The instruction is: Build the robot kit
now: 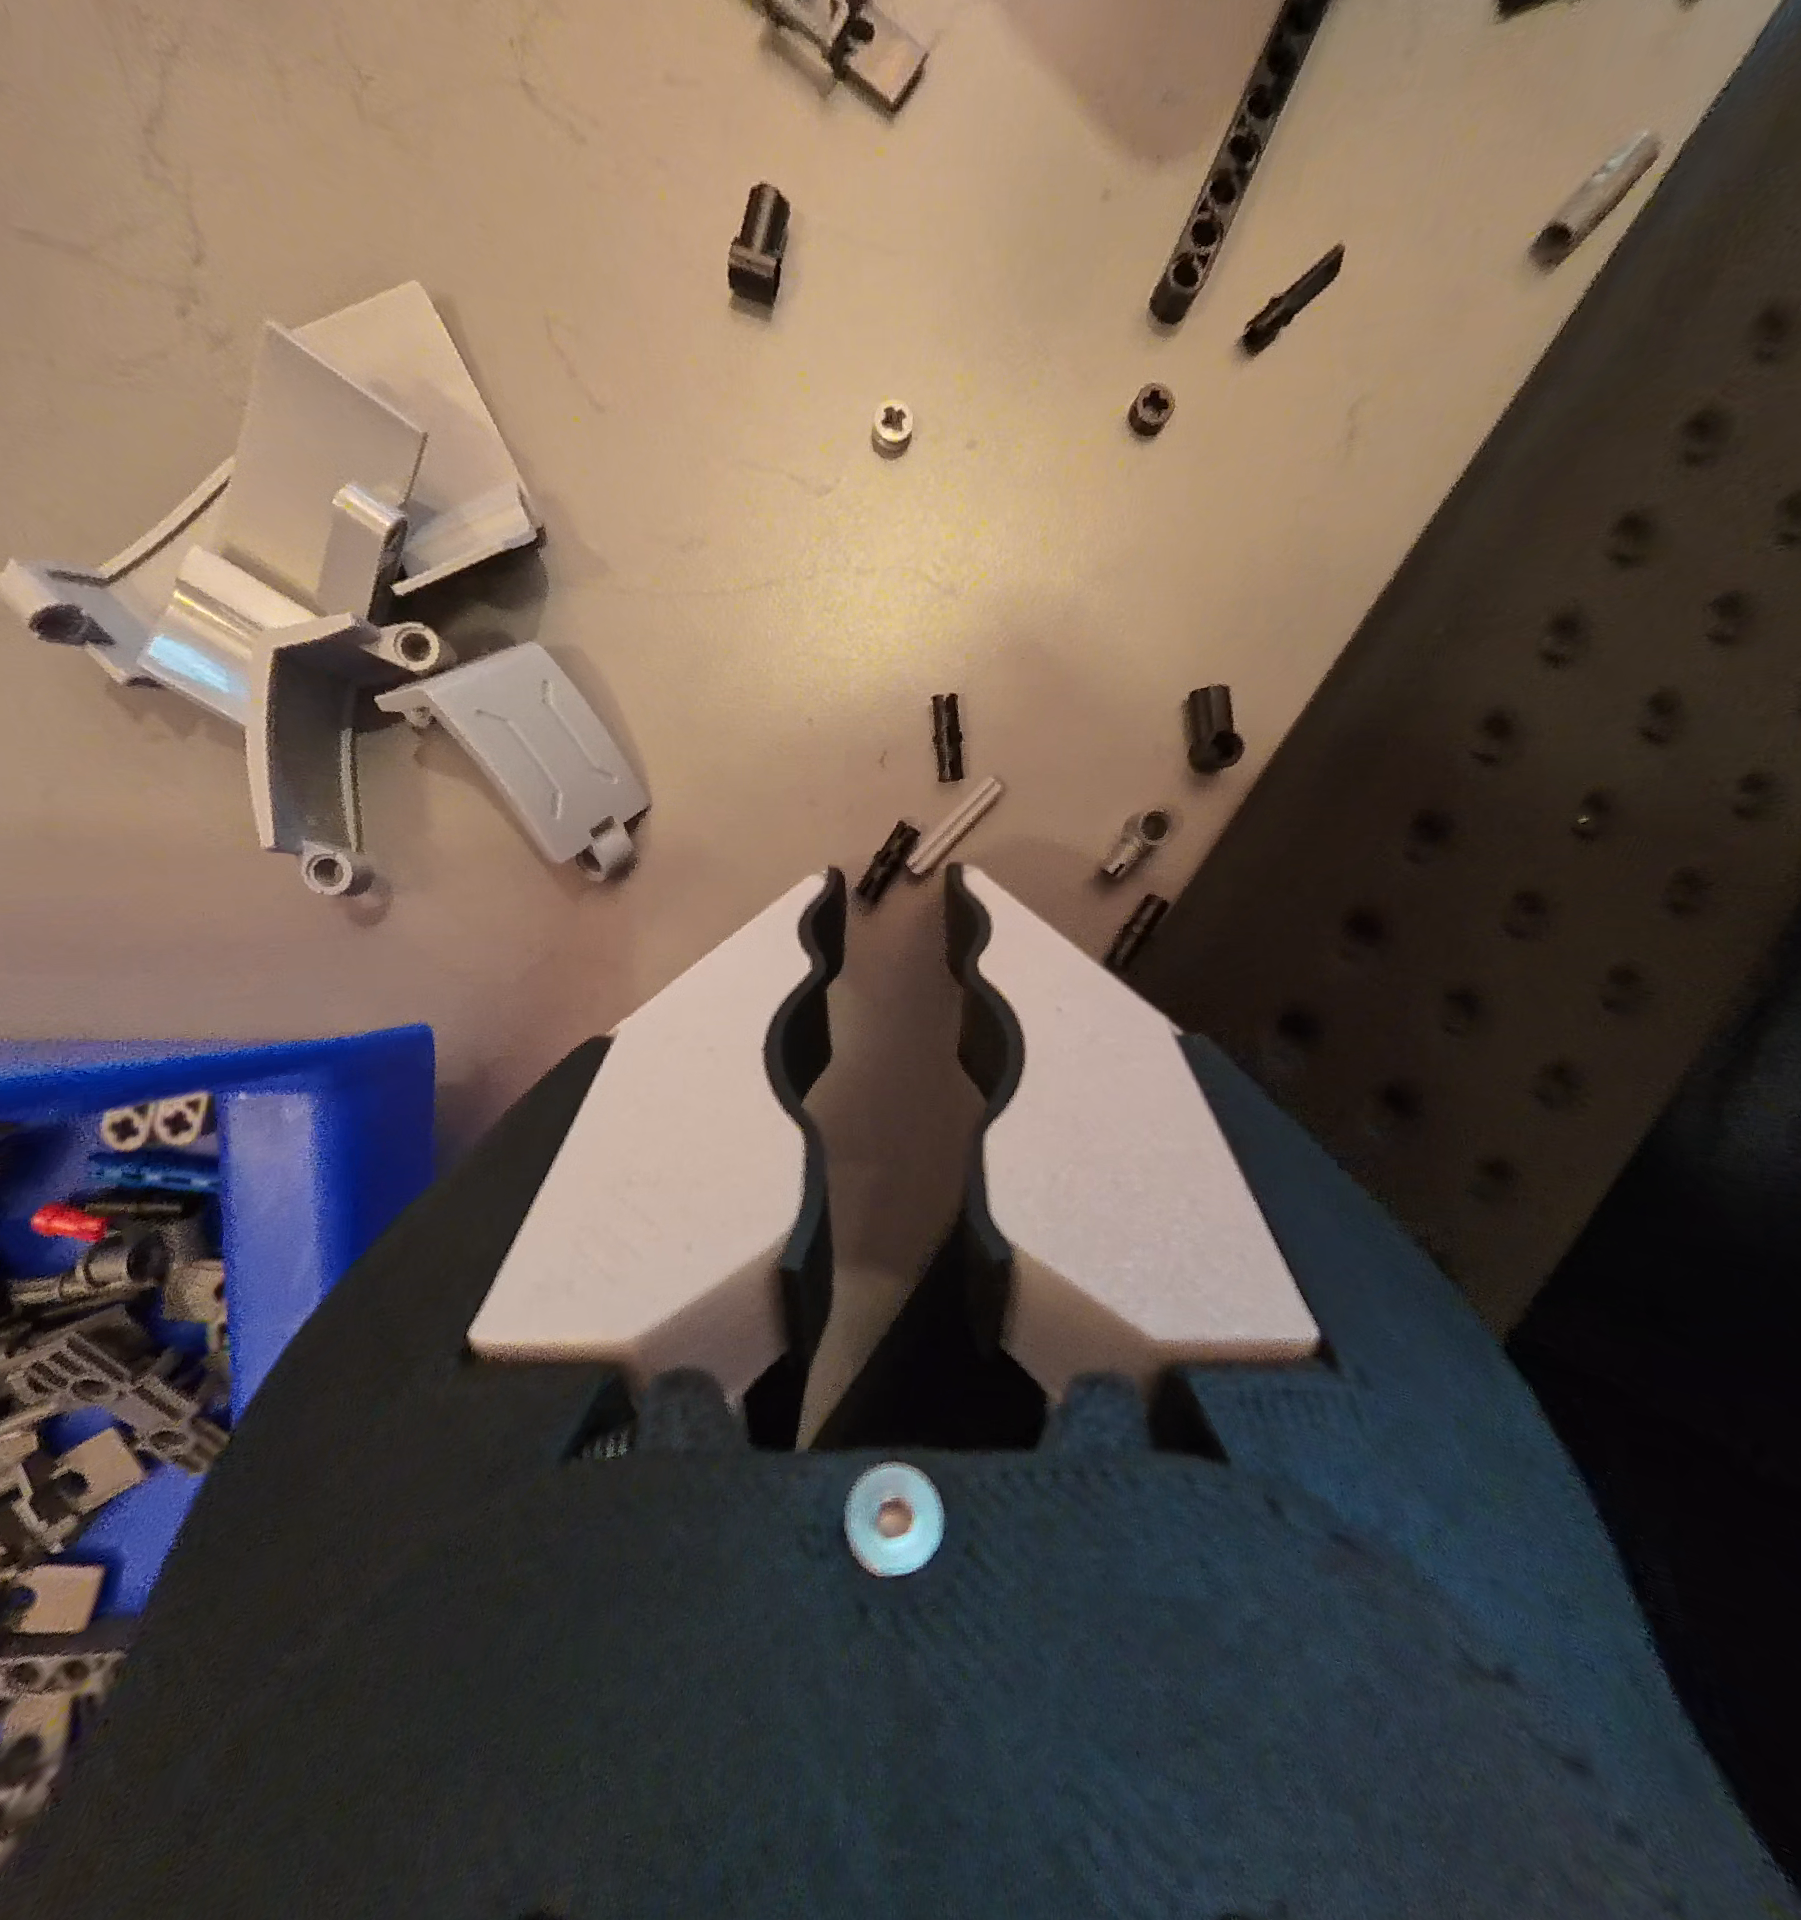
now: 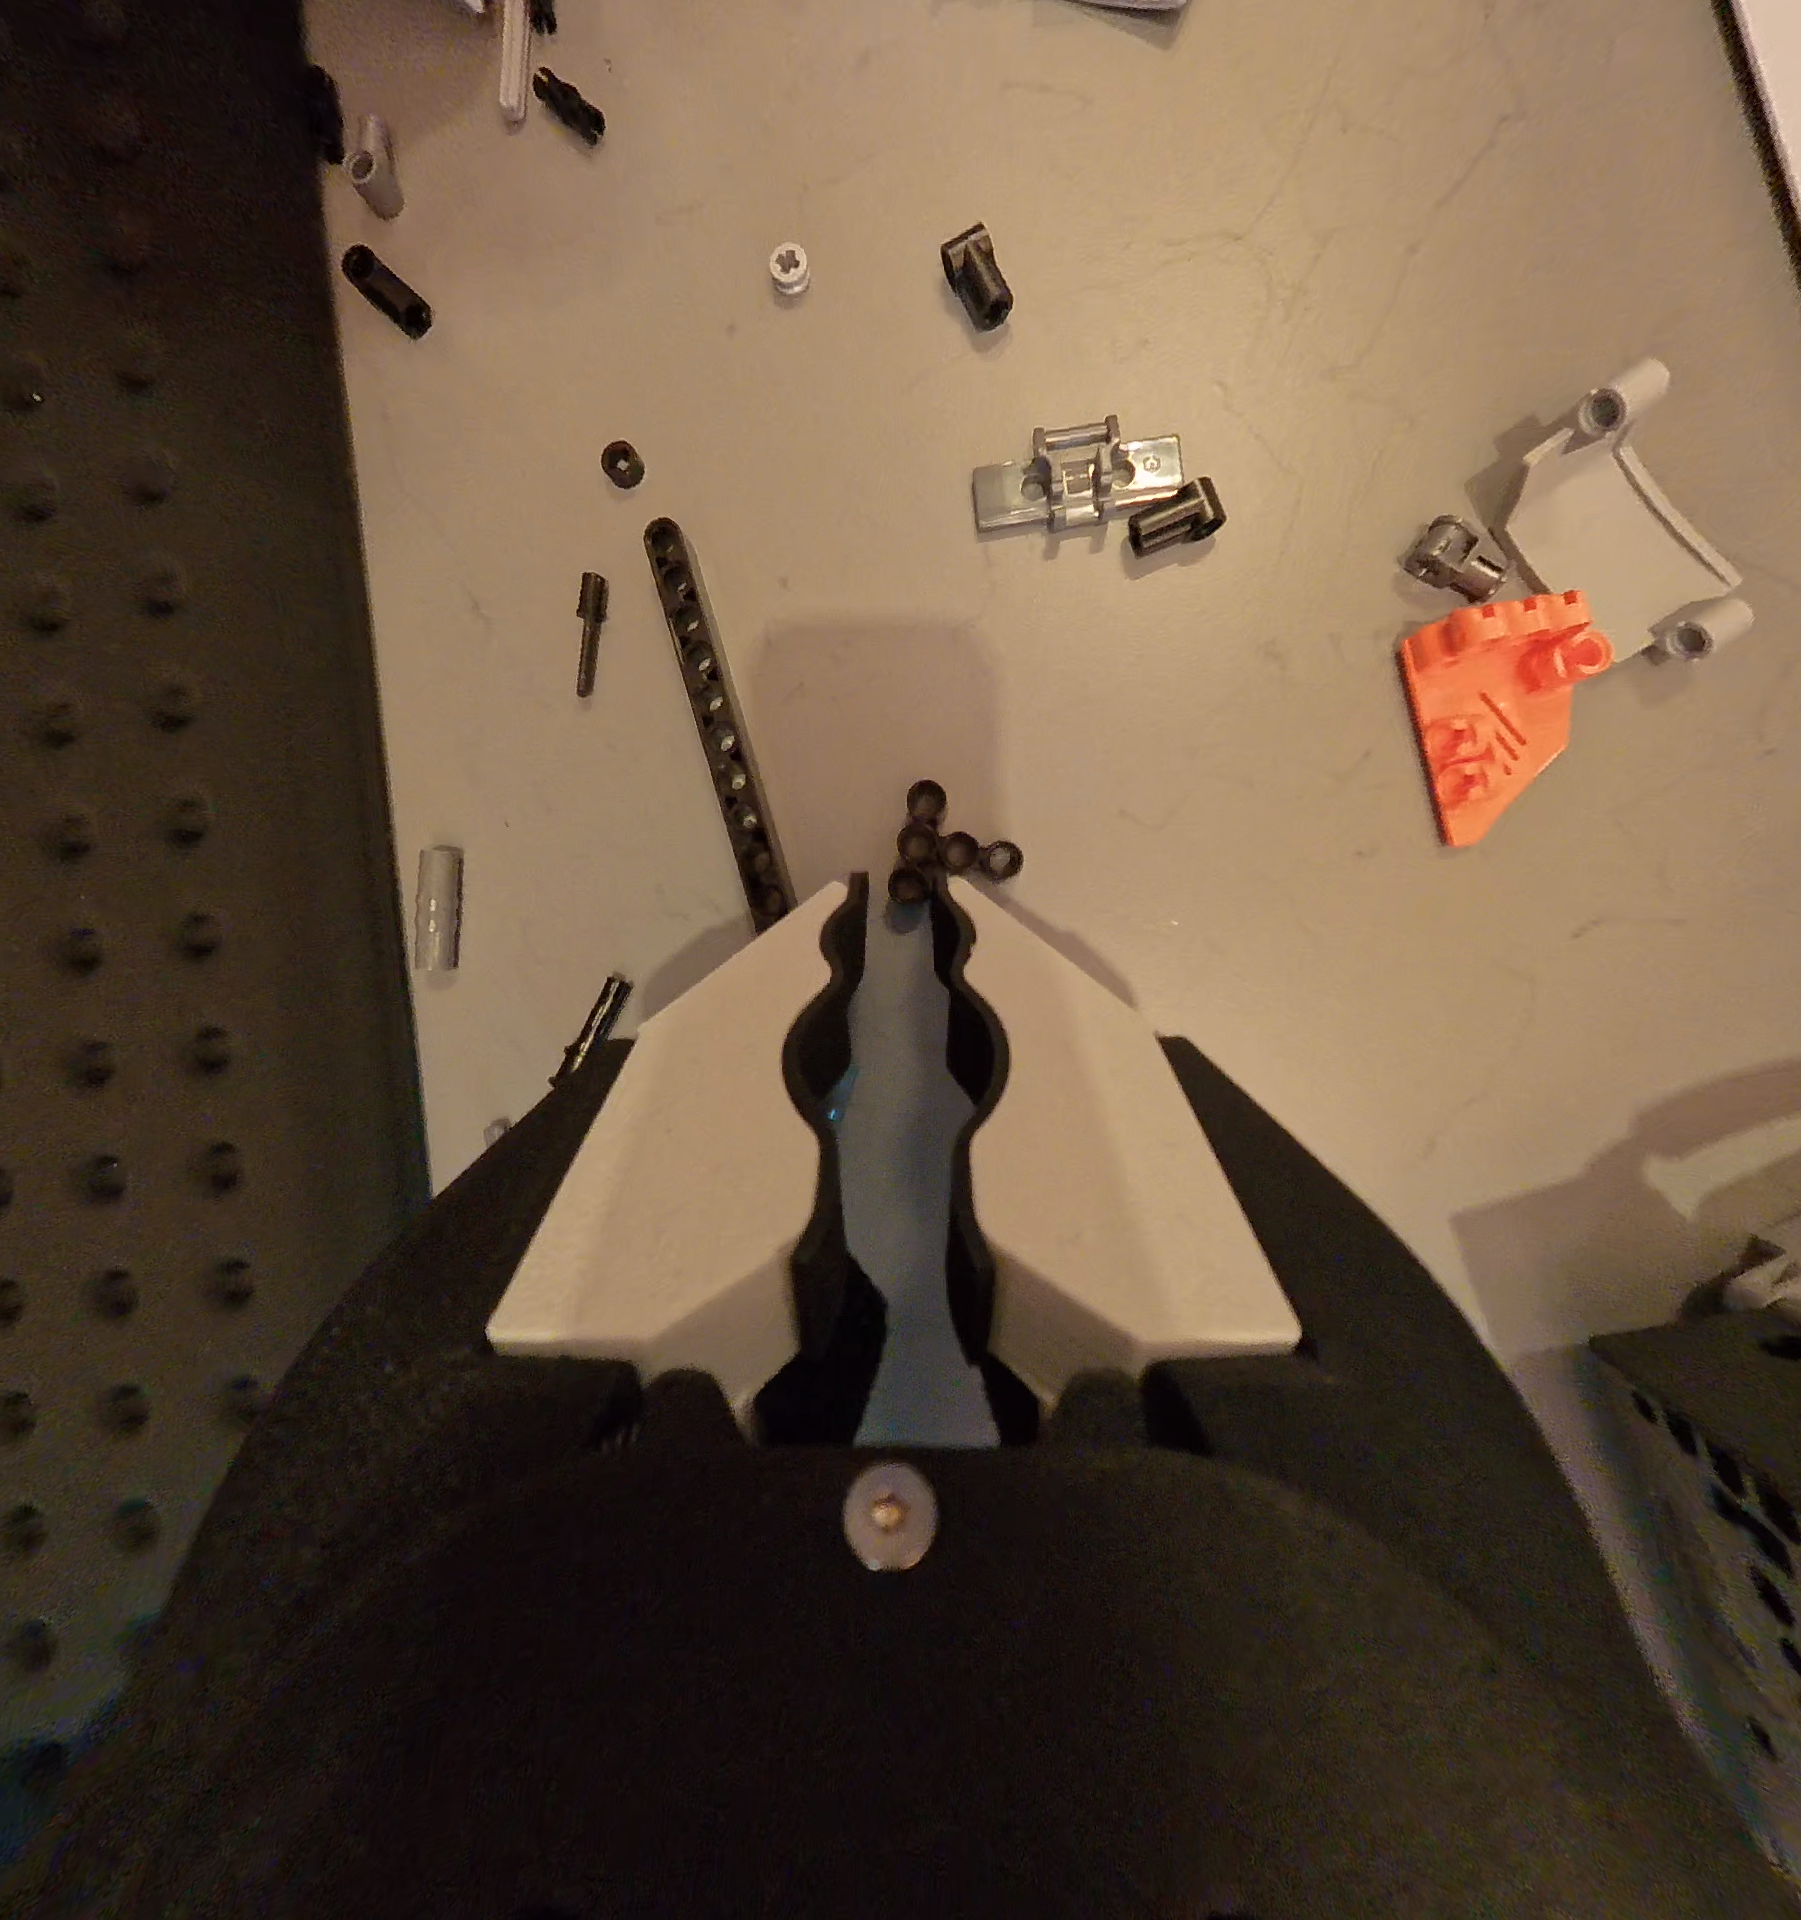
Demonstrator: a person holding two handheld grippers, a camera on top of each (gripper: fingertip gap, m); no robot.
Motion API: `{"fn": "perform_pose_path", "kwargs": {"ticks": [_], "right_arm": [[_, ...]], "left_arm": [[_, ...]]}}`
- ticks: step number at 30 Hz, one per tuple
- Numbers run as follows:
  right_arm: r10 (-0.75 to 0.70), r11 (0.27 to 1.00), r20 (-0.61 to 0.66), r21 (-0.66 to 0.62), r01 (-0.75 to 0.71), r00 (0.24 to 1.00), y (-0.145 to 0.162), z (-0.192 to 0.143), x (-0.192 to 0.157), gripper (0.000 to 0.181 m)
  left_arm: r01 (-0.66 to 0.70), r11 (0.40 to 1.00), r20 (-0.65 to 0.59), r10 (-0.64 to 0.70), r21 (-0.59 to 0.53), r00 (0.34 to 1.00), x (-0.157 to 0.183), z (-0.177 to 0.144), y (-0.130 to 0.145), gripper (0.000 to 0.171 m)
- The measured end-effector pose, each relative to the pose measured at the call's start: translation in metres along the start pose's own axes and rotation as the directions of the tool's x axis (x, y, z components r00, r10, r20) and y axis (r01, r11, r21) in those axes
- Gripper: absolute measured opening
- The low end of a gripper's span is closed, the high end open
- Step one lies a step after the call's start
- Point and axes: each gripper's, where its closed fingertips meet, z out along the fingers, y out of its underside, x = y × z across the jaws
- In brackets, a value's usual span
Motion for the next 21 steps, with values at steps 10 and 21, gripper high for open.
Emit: {"fn": "perform_pose_path", "kwargs": {"ticks": [10, 21], "right_arm": [[0.014, 1.000, -0.006, 0.006, -0.014, 1.000, 0.000, -0.004, -0.005, 0.011], [0.028, 0.999, -0.021, 0.036, -0.027, 0.999, -0.002, -0.012, -0.007, 0.011]], "left_arm": [[-0.029, 0.999, 0.006, 0.029, 0.032, 1.000, 0.002, 0.005, -0.002, 0.000], [-0.030, 0.999, 0.084, 0.027, 0.035, 0.996, -0.009, 0.000, -0.005, 0.016]]}}
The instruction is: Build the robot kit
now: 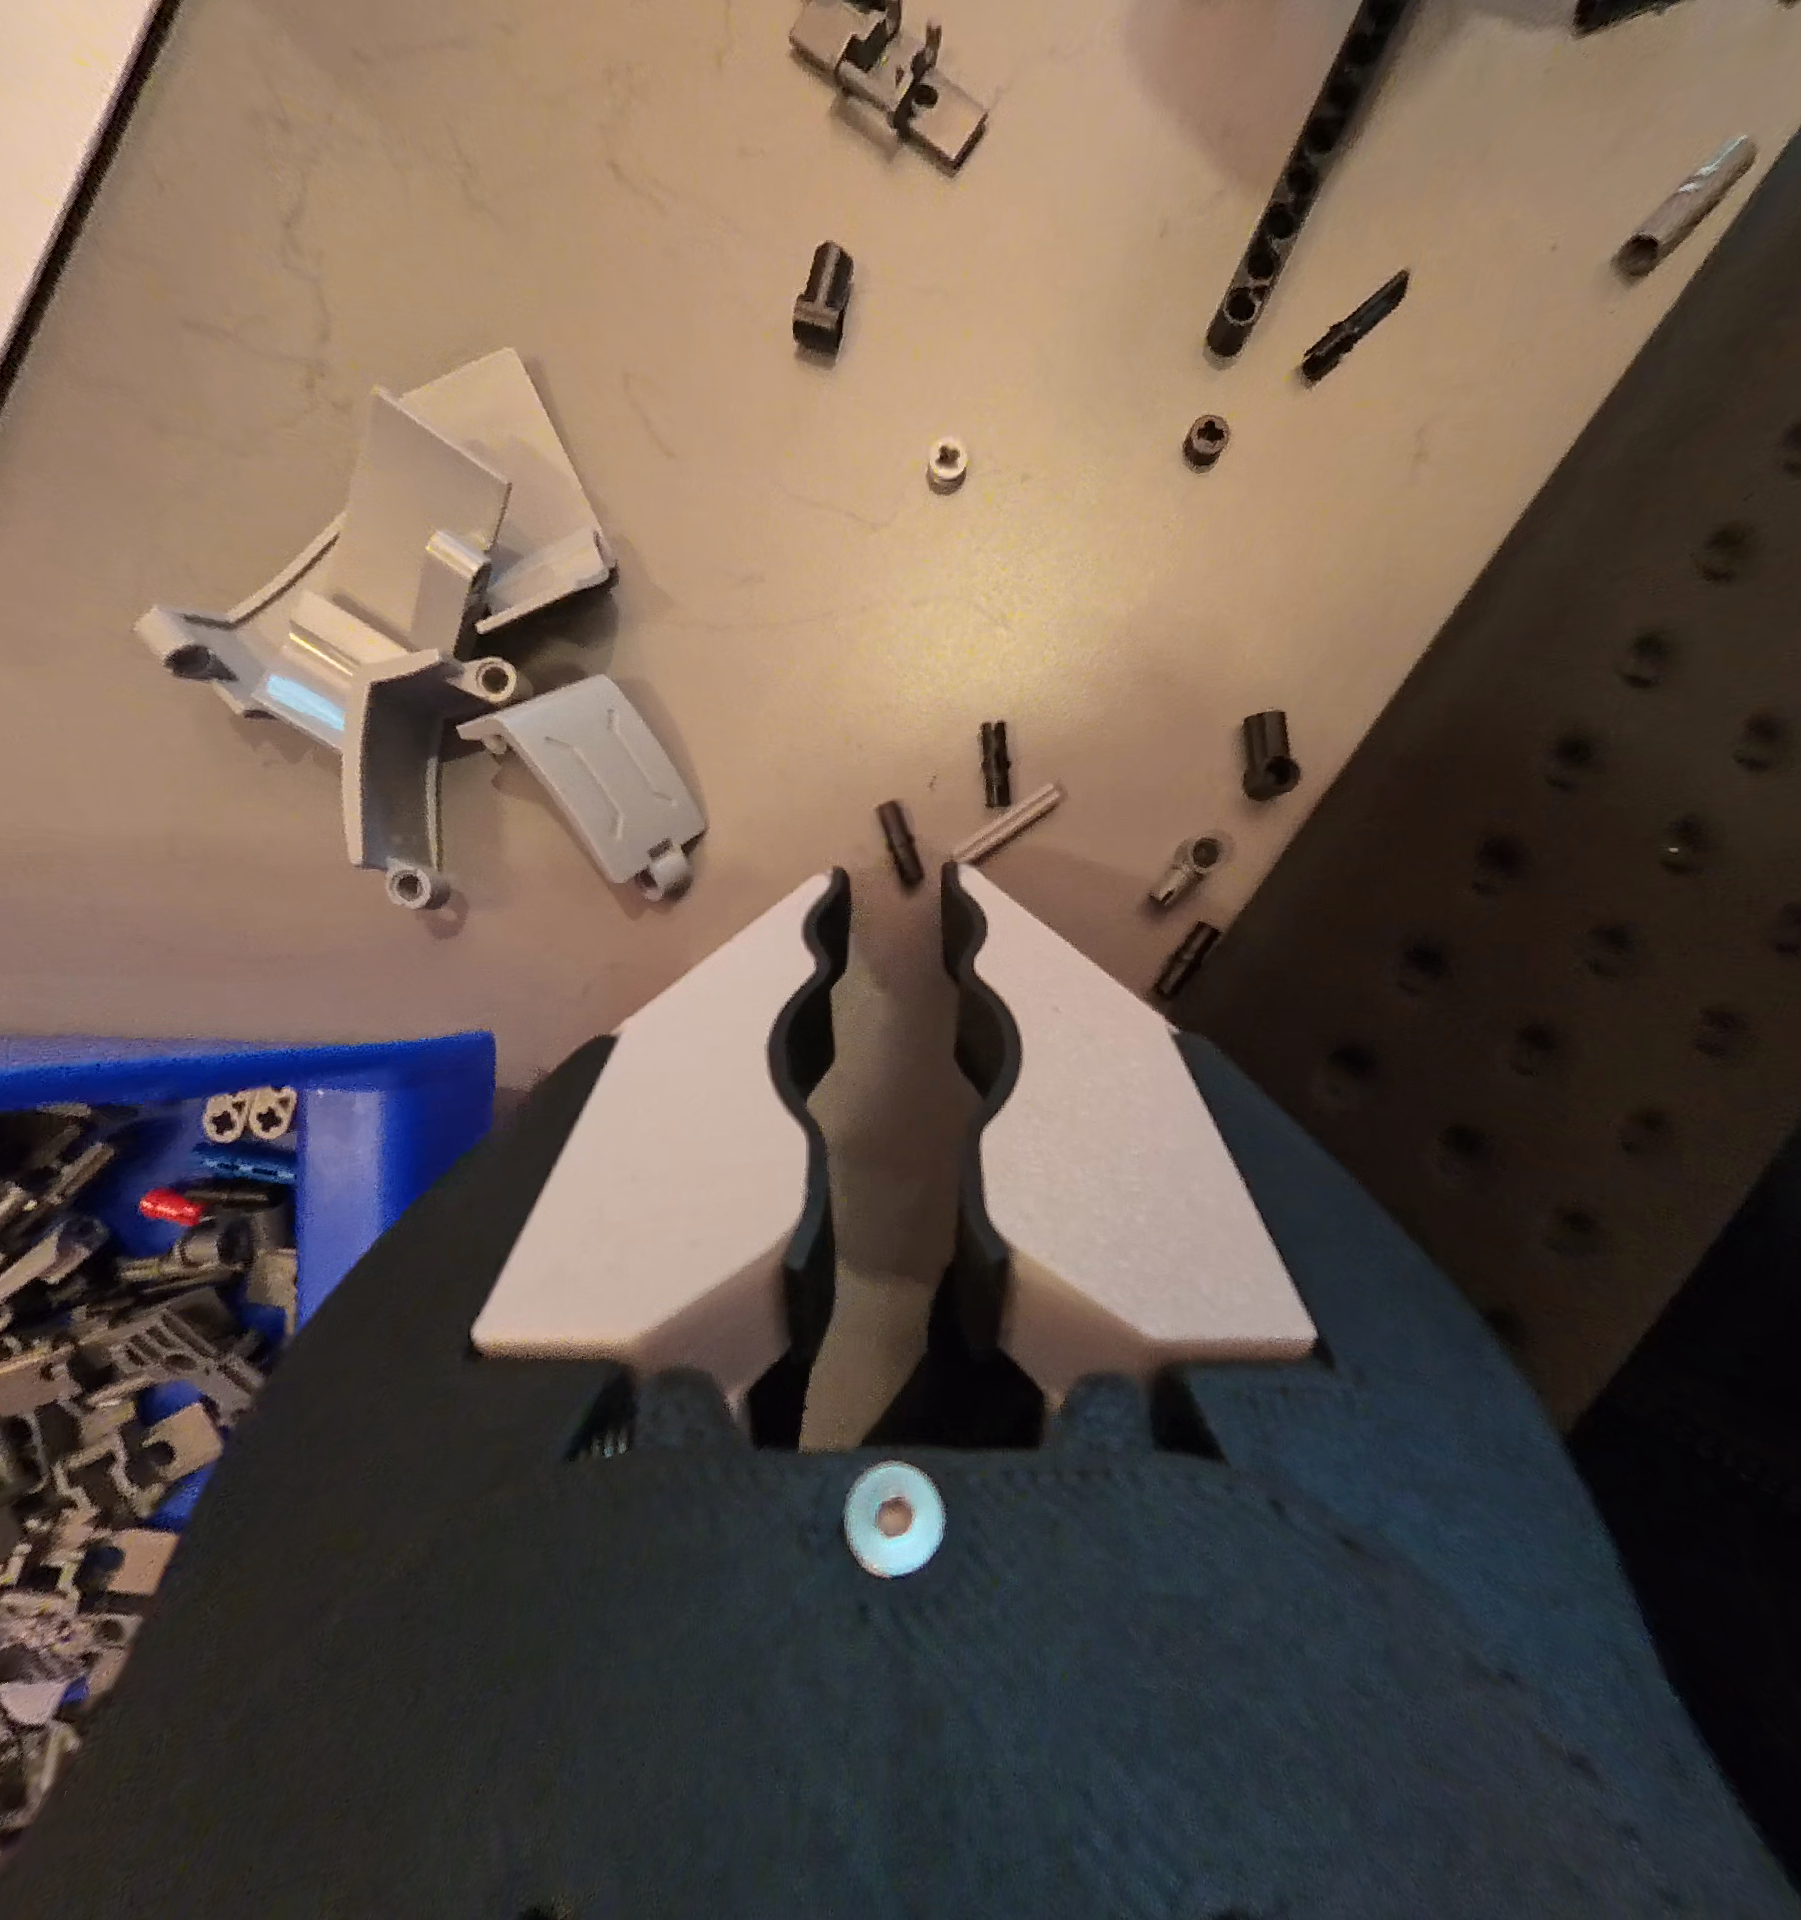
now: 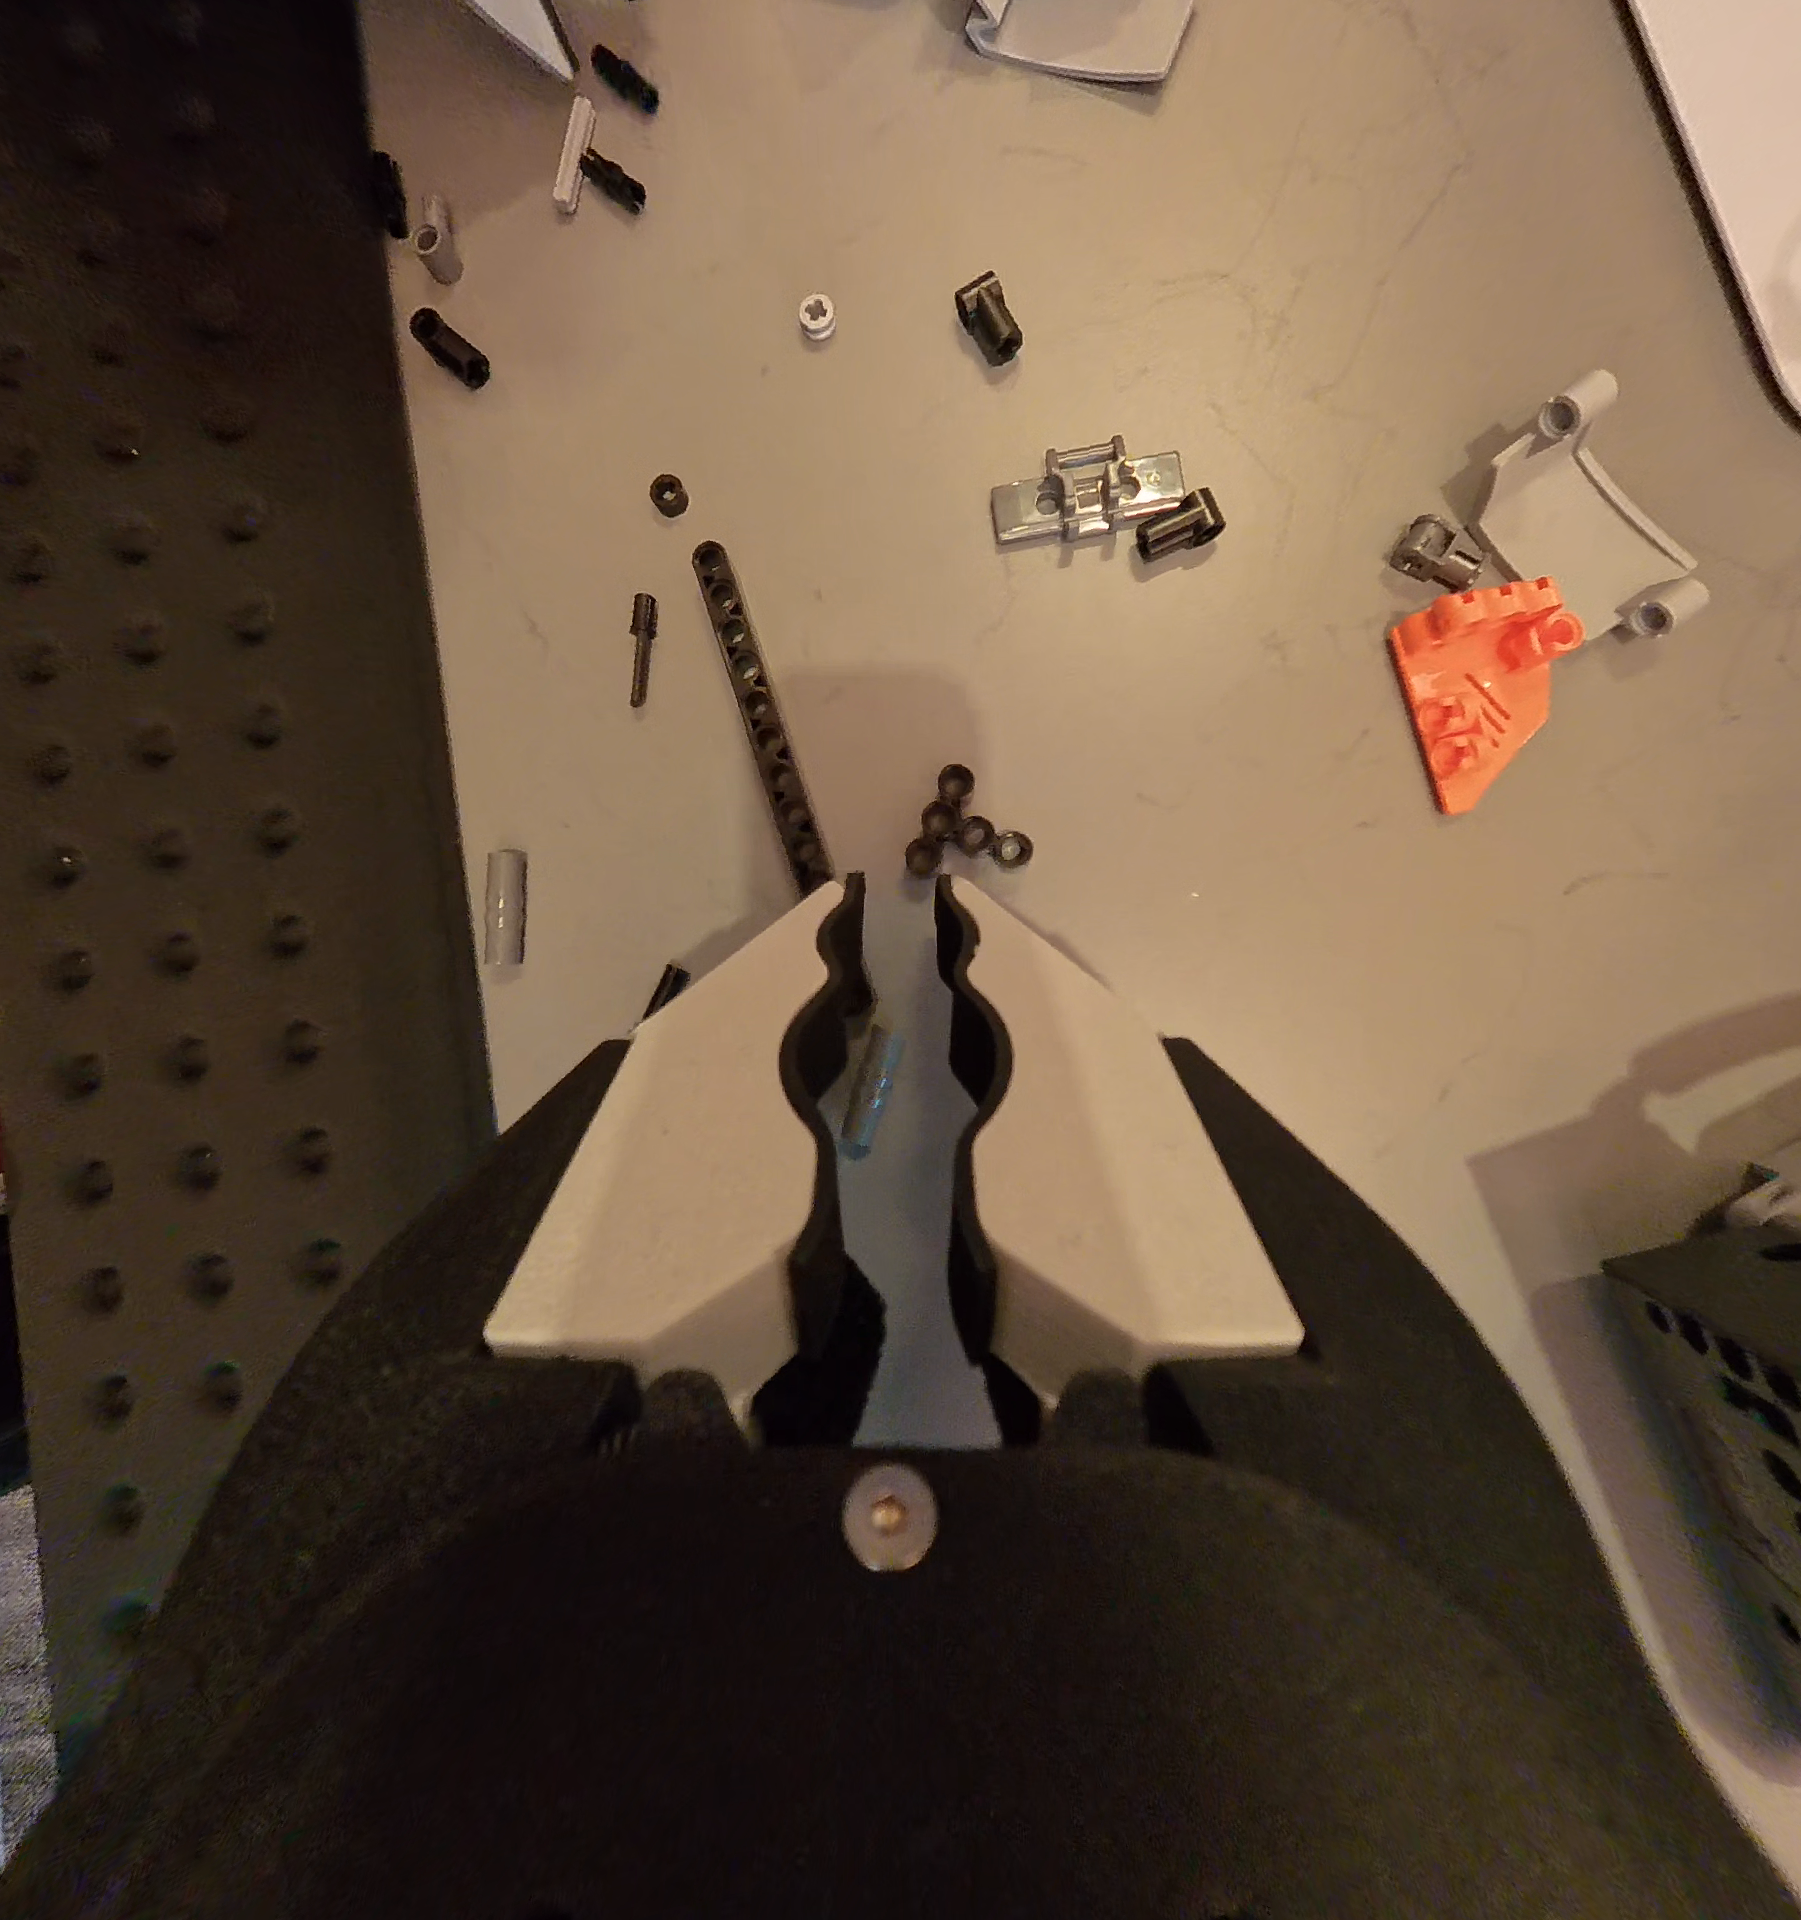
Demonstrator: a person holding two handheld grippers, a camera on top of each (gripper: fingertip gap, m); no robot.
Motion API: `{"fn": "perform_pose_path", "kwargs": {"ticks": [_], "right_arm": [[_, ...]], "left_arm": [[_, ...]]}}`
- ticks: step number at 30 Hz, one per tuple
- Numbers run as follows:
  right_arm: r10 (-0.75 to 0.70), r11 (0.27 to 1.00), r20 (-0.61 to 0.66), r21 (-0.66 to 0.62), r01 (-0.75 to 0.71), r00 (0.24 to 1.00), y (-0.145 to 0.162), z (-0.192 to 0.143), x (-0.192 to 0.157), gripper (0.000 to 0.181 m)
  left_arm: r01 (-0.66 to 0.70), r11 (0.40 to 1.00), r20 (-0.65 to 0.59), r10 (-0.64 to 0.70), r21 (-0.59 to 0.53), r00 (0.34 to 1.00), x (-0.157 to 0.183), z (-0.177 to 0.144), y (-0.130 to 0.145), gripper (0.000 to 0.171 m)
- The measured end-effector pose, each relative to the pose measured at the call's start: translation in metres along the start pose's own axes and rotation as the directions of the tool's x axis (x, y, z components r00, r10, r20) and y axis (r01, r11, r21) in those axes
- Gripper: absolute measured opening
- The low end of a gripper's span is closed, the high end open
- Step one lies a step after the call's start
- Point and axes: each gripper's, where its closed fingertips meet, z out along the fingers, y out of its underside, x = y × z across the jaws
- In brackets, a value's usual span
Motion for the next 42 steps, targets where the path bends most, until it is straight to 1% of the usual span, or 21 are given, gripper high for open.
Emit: {"fn": "perform_pose_path", "kwargs": {"ticks": [2, 5, 9, 14, 17, 19, 21, 23, 24, 26, 29, 32, 36, 39, 42], "right_arm": [[0.000, 1.000, 0.000, 0.005, 0.000, 1.000, -0.001, 0.000, -0.001, 0.011], [0.001, 1.000, -0.001, 0.007, -0.001, 1.000, -0.001, -0.001, -0.002, 0.011], [0.006, 1.000, -0.007, 0.015, -0.006, 1.000, 0.000, -0.003, -0.002, 0.010], [0.013, 0.999, -0.011, 0.036, -0.012, 1.000, -0.003, -0.006, -0.004, 0.009], [0.028, 0.996, -0.007, 0.086, -0.028, 1.000, -0.013, -0.011, -0.006, 0.011], [0.062, 0.986, 0.007, 0.156, -0.062, 0.998, -0.030, -0.016, -0.010, 0.011], [0.126, 0.957, 0.057, 0.257, -0.136, 0.990, -0.053, -0.022, -0.016, 0.012], [0.188, 0.904, 0.187, 0.350, -0.244, 0.964, -0.077, -0.028, -0.029, 0.019], [0.209, 0.872, 0.251, 0.390, -0.296, 0.945, -0.088, -0.031, -0.034, 0.019], [0.250, 0.819, 0.307, 0.439, -0.370, 0.918, -0.100, -0.036, -0.034, 0.018], [0.297, 0.784, 0.323, 0.454, -0.423, 0.899, -0.102, -0.035, -0.029, 0.019], [0.305, 0.754, 0.363, 0.472, -0.456, 0.880, -0.104, -0.038, -0.031, 0.019], [0.317, 0.727, 0.401, 0.480, -0.492, 0.860, -0.104, -0.042, -0.032, 0.016], [0.313, 0.726, 0.408, 0.479, -0.493, 0.857, -0.102, -0.043, -0.034, 0.011], [0.310, 0.719, 0.425, 0.481, -0.502, 0.851, -0.102, -0.047, -0.034, 0.014]], "left_arm": [[-0.022, 1.000, 0.019, 0.022, -0.012, 1.000, -0.002, 0.002, -0.001, 0.019], [-0.037, 0.999, -0.013, 0.036, -0.031, 0.999, 0.004, 0.006, -0.001, 0.019], [-0.057, 0.998, -0.007, 0.057, -0.040, 0.998, 0.003, 0.008, -0.003, 0.005], [-0.045, 0.998, -0.007, 0.045, -0.032, 0.999, 0.004, 0.007, -0.002, 0.004], [-0.045, 0.999, 0.001, 0.045, -0.008, 0.999, 0.004, 0.004, -0.006, 0.004], [-0.065, 0.997, 0.011, 0.064, 0.047, 0.998, 0.006, -0.002, -0.021, 0.004], [-0.102, 0.988, 0.029, 0.099, 0.115, 0.995, 0.009, -0.009, -0.043, 0.004], [-0.151, 0.973, 0.032, 0.147, 0.174, 0.989, 0.019, -0.014, -0.068, 0.003], [-0.181, 0.967, 0.021, 0.180, 0.180, 0.983, 0.026, -0.014, -0.078, 0.004], [-0.251, 0.949, 0.047, 0.246, 0.191, 0.968, 0.032, -0.014, -0.096, 0.004], [-0.280, 0.923, 0.048, 0.277, 0.265, 0.960, 0.042, -0.018, -0.123, 0.004], [-0.313, 0.906, 0.052, 0.312, 0.285, 0.949, 0.049, -0.015, -0.138, 0.004], [-0.339, 0.887, 0.055, 0.340, 0.313, 0.939, 0.057, -0.013, -0.151, 0.004], [-0.357, 0.880, 0.060, 0.357, 0.313, 0.932, 0.059, -0.011, -0.154, 0.004], [-0.361, 0.873, 0.065, 0.361, 0.329, 0.930, 0.060, -0.011, -0.158, 0.004]]}}
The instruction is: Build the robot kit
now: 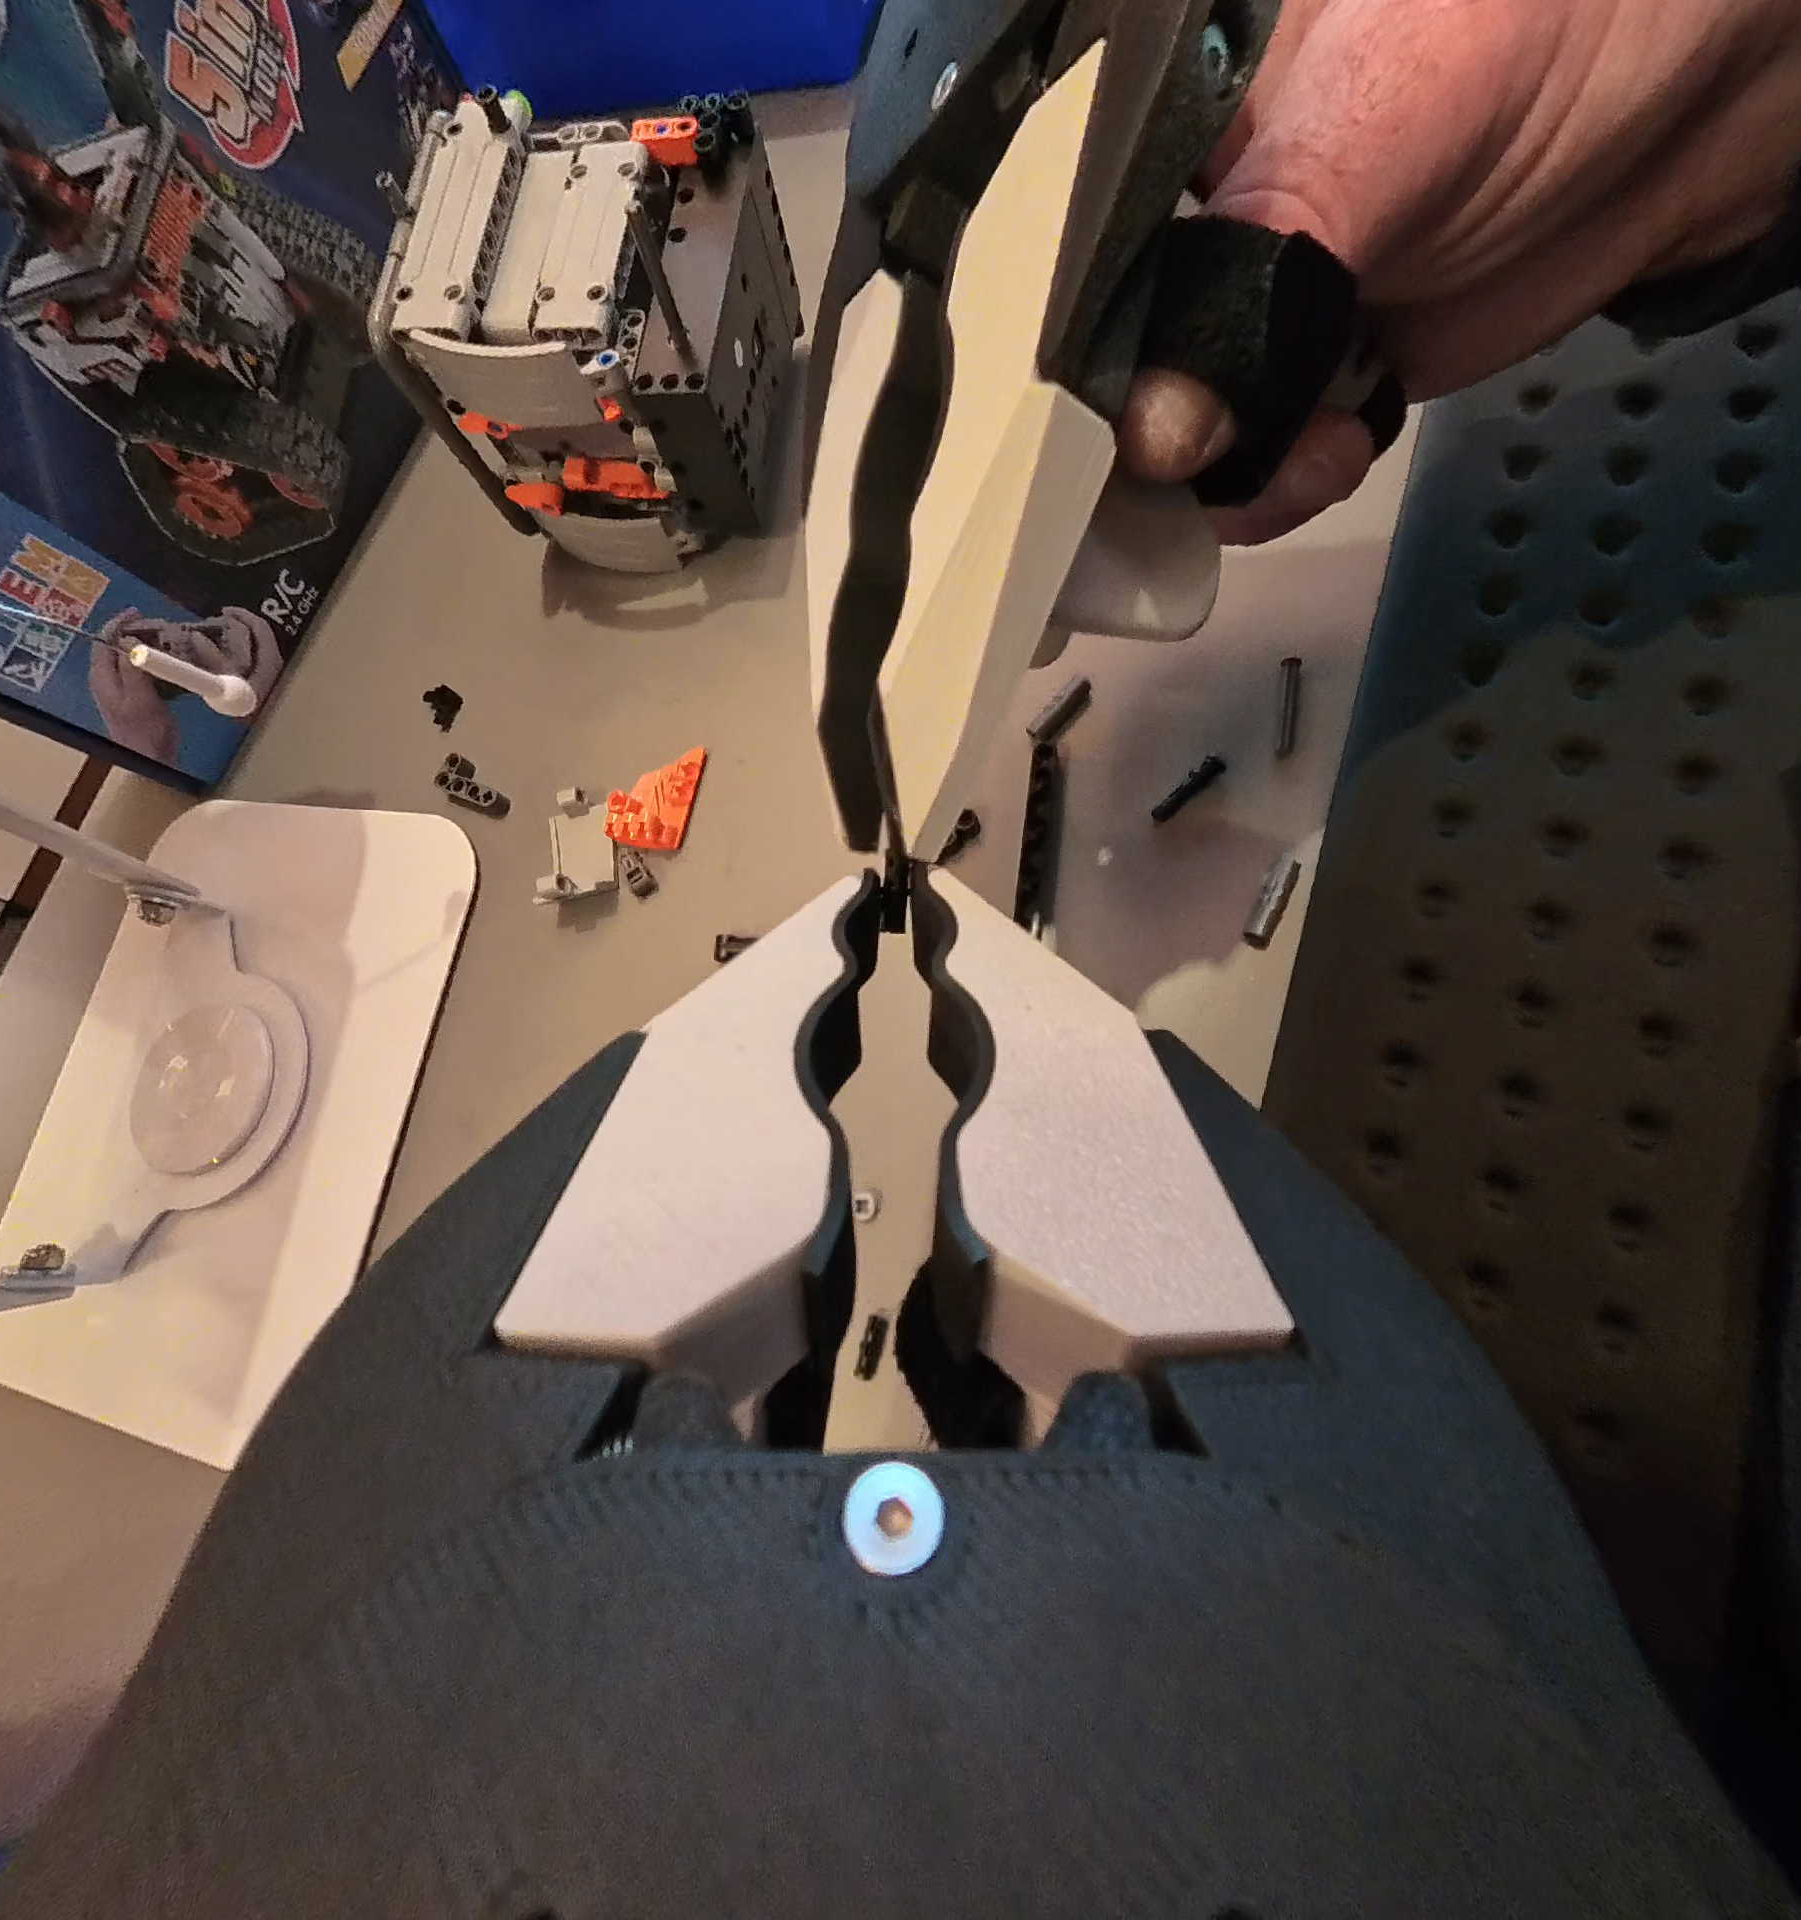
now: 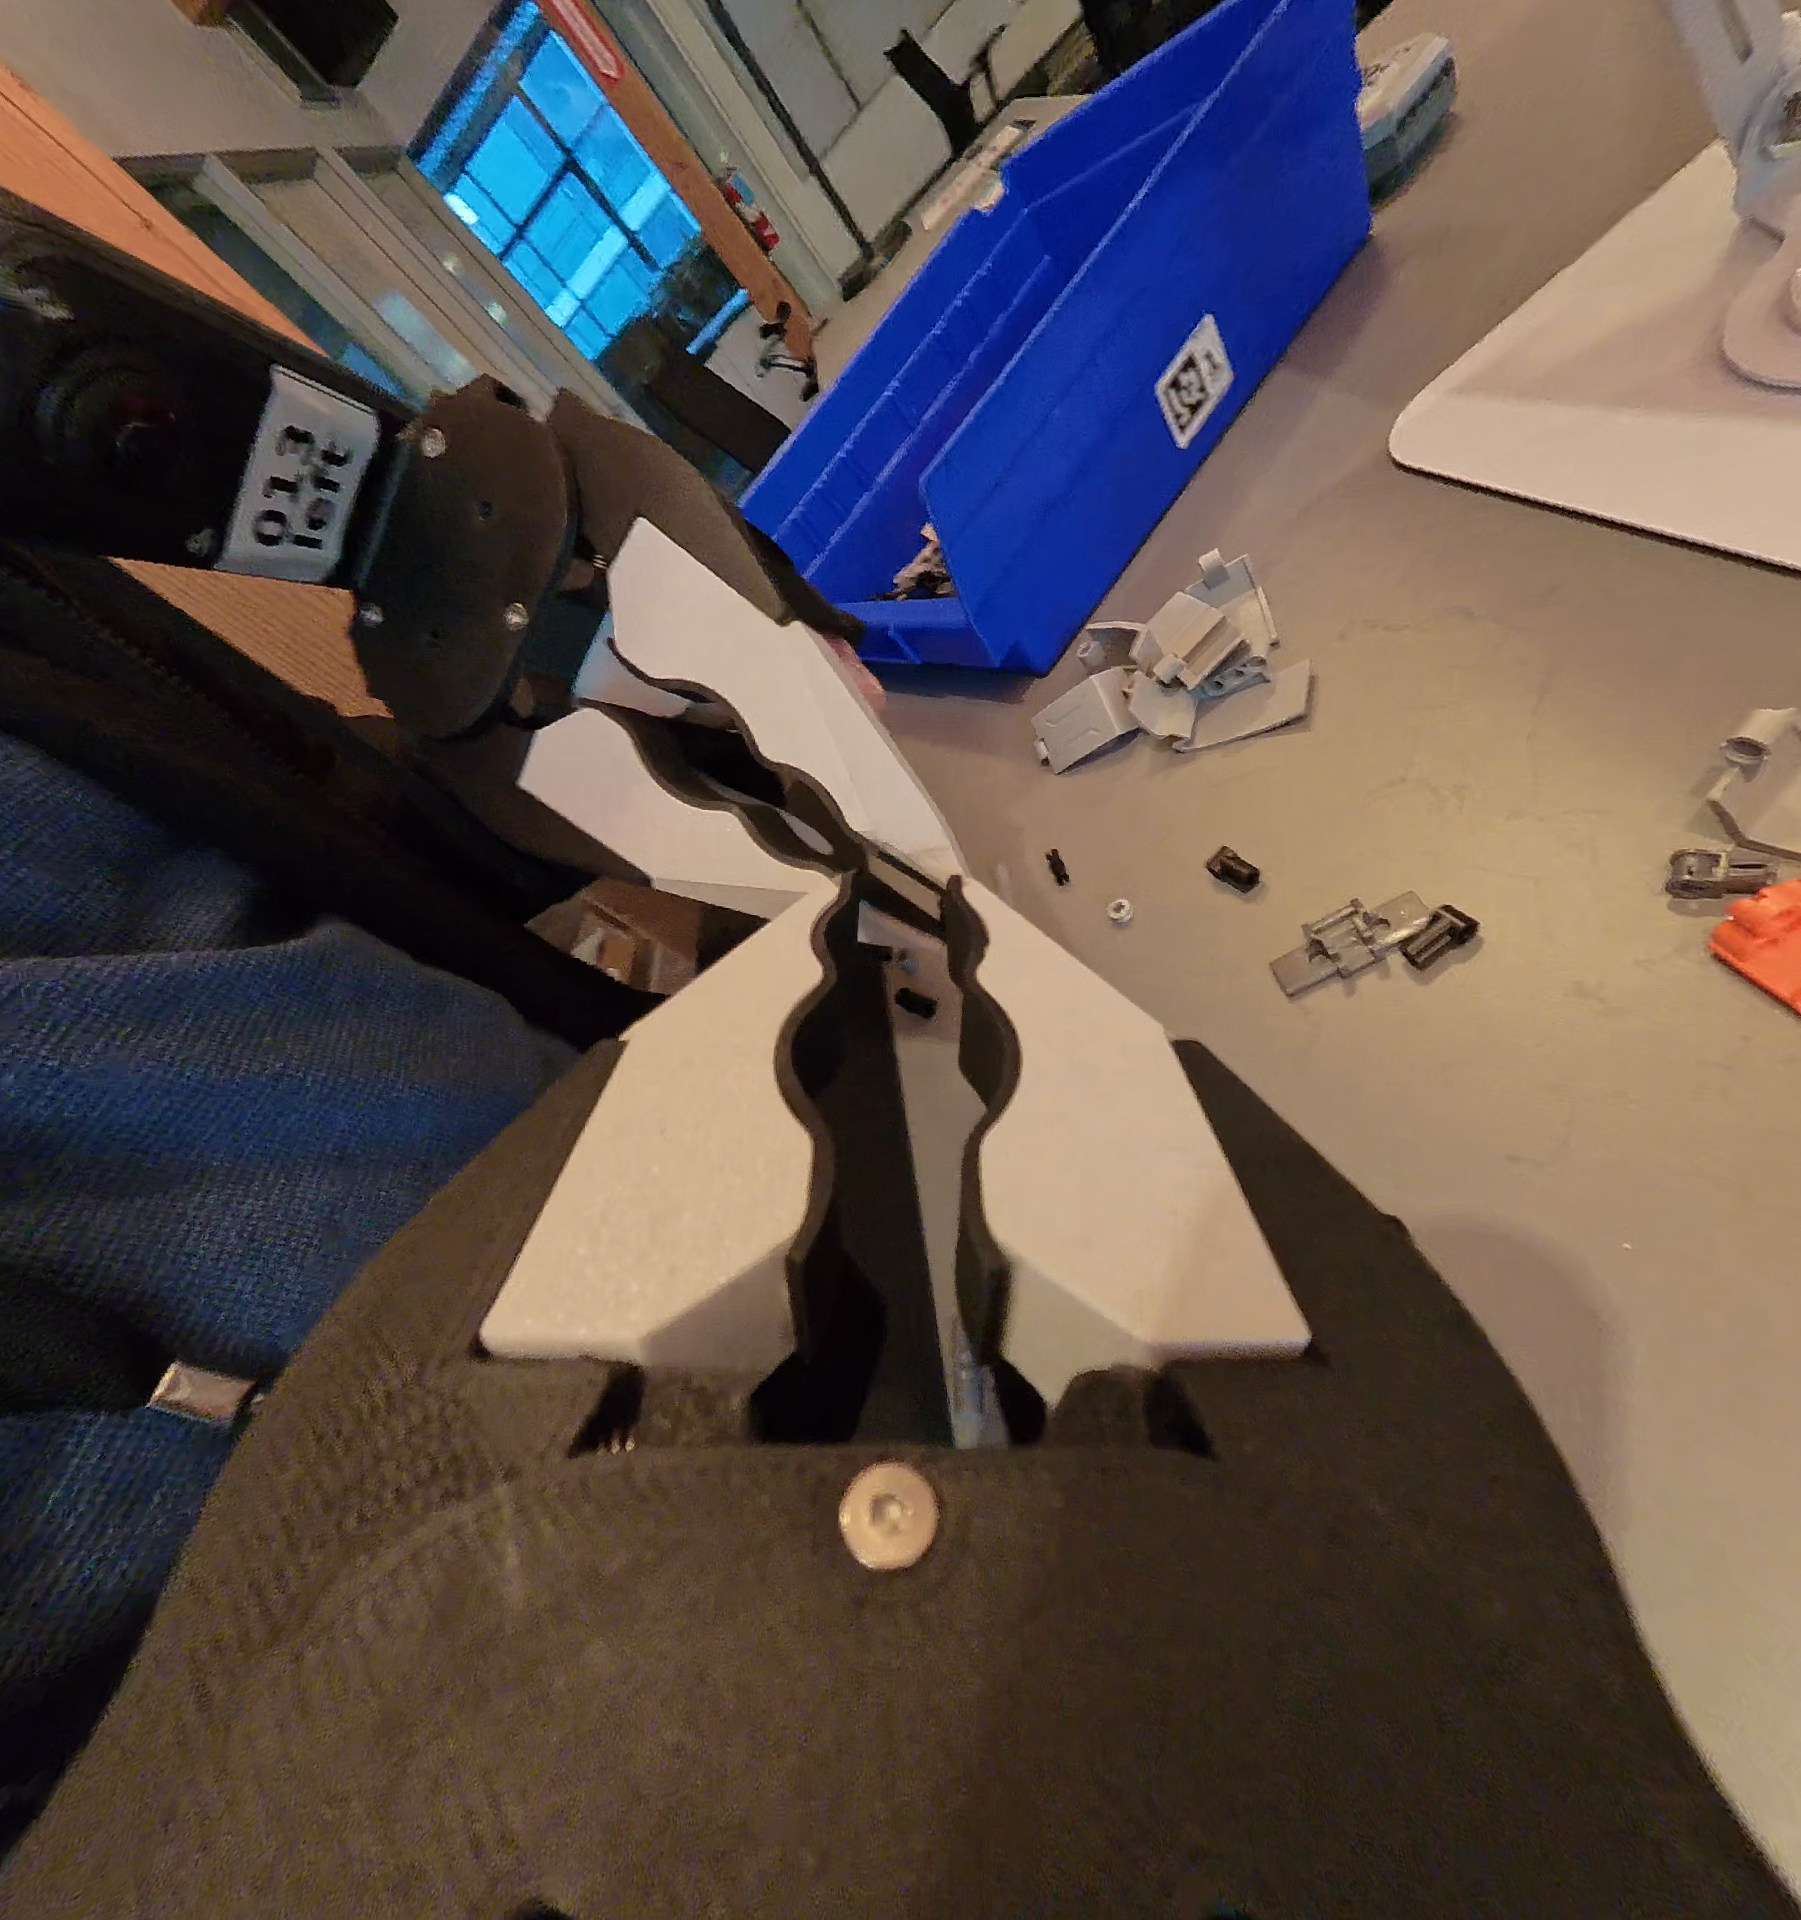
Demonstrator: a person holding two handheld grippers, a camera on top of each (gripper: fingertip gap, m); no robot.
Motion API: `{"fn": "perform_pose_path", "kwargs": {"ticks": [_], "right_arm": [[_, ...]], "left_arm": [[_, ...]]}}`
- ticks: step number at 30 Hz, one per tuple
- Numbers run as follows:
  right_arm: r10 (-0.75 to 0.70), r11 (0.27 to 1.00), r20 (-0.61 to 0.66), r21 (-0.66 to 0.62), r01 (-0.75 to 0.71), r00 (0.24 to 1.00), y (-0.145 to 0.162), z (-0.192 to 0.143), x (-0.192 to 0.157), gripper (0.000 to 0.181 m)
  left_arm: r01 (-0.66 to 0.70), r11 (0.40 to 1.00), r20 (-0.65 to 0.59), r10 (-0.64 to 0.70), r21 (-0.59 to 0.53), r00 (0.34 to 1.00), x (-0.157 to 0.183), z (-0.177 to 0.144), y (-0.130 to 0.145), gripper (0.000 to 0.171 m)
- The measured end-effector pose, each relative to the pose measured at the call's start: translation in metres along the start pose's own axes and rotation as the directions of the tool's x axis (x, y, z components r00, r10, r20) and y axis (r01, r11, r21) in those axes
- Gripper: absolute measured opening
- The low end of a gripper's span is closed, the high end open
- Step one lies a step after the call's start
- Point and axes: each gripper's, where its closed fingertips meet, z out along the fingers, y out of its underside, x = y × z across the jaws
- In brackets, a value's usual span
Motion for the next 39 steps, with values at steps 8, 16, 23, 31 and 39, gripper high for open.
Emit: {"fn": "perform_pose_path", "kwargs": {"ticks": [8, 16, 23, 31, 39], "right_arm": [[0.033, 0.999, 0.047, 0.022, -0.034, 0.998, -0.005, -0.003, -0.005, 0.009], [0.057, 0.997, 0.019, 0.044, -0.057, 0.998, -0.007, -0.006, -0.001, 0.013], [0.098, 0.991, 0.059, 0.086, -0.103, 0.993, -0.011, -0.011, -0.002, 0.000], [0.098, 0.991, -0.009, 0.093, -0.097, 0.995, -0.013, -0.021, 0.006, 0.009], [0.138, 0.986, -0.007, 0.100, -0.137, 0.990, -0.009, -0.021, 0.008, 0.011]], "left_arm": [[-0.033, 0.999, 0.024, 0.033, 0.005, 0.999, -0.002, 0.002, -0.006, 0.003], [-0.056, 0.998, 0.047, 0.055, 0.013, 0.997, -0.004, 0.003, -0.009, 0.004], [-0.070, 0.996, 0.059, 0.068, 0.047, 0.996, -0.004, 0.002, -0.017, 0.004], [-0.064, 0.995, 0.090, 0.057, 0.077, 0.994, -0.011, -0.001, -0.022, 0.004], [-0.120, 0.990, 0.115, 0.112, 0.071, 0.987, -0.011, 0.002, -0.026, 0.003]]}}
